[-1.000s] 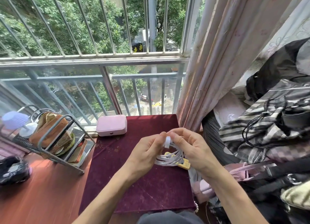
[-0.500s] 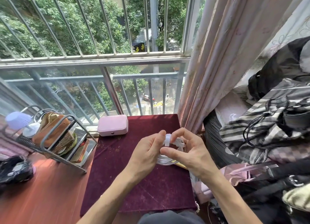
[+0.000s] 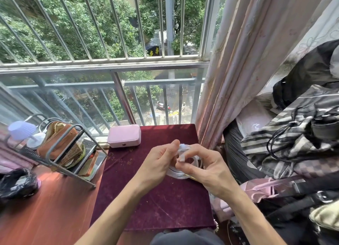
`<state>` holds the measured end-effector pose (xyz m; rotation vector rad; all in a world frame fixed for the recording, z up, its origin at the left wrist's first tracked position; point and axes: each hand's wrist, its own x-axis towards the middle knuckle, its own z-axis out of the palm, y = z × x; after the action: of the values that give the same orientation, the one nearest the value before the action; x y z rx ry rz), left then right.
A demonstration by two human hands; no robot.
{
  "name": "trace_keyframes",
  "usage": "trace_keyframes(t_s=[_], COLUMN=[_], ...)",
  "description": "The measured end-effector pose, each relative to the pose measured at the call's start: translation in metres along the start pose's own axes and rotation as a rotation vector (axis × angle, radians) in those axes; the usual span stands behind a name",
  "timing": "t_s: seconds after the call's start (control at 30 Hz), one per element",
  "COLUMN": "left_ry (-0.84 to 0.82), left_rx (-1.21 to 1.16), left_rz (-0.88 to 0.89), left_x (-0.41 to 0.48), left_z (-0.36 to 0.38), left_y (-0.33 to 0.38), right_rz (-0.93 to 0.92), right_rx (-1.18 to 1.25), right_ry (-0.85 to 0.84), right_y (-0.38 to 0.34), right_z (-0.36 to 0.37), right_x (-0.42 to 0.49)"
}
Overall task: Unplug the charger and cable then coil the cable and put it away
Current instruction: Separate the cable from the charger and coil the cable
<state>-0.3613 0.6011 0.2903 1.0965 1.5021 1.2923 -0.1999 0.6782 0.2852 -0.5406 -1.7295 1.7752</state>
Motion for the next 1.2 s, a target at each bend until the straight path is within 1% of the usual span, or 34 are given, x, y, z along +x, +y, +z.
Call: trace_keyframes(t_s=[0.13,0.23,0.33,0.5,0.57,0.67,0.77,0.93,1.03,1.1,1.2], left_ry=[-0.089,-0.155,-0.108,-0.086,-0.083,-0.079,-0.072,-0.060,-0.058,-0.054,-0.035], left_rx=[-0.046,-0.091,-0.053,0.126,0.166,0.210,0.203,0.229,0.252,0.234,0.196], left_rz=[-0.051,-0.043,-0.044,0.067,0.102,0.157,0.181,0.242,0.268,0.252,0.222], left_x=[0.002,0.000,0.002,-0.001,-0.003,-0.005,-0.008,-0.013,-0.013,-0.014,-0.014], left_z=[-0.004,-0.008,-0.011,-0.010,-0.009,-0.008,-0.007,-0.009,-0.009,-0.008,-0.006], left_y=[0.005,0.010,0.008,0.001,-0.002,0.000,0.005,0.011,0.015,0.014,0.009], right_rz=[-0.068,-0.093,-0.116,-0.189,-0.198,-0.106,-0.018,0.145,0.200,0.202,0.154], right_rx=[-0.096,-0.116,-0.152,-0.409,-0.451,-0.386,-0.302,-0.094,0.030,0.043,-0.117], right_ry=[0.022,0.032,0.048,0.083,0.088,0.093,0.108,0.079,0.072,0.080,0.093], right_y=[0.003,0.002,-0.003,-0.013,-0.018,-0.024,-0.023,-0.023,-0.022,-0.020,-0.014], right_z=[-0.001,-0.006,-0.011,-0.017,-0.018,-0.018,-0.018,-0.013,-0.013,-0.013,-0.010], right_x=[-0.002,-0.003,-0.003,0.004,0.008,0.011,0.013,0.015,0.015,0.014,0.012])
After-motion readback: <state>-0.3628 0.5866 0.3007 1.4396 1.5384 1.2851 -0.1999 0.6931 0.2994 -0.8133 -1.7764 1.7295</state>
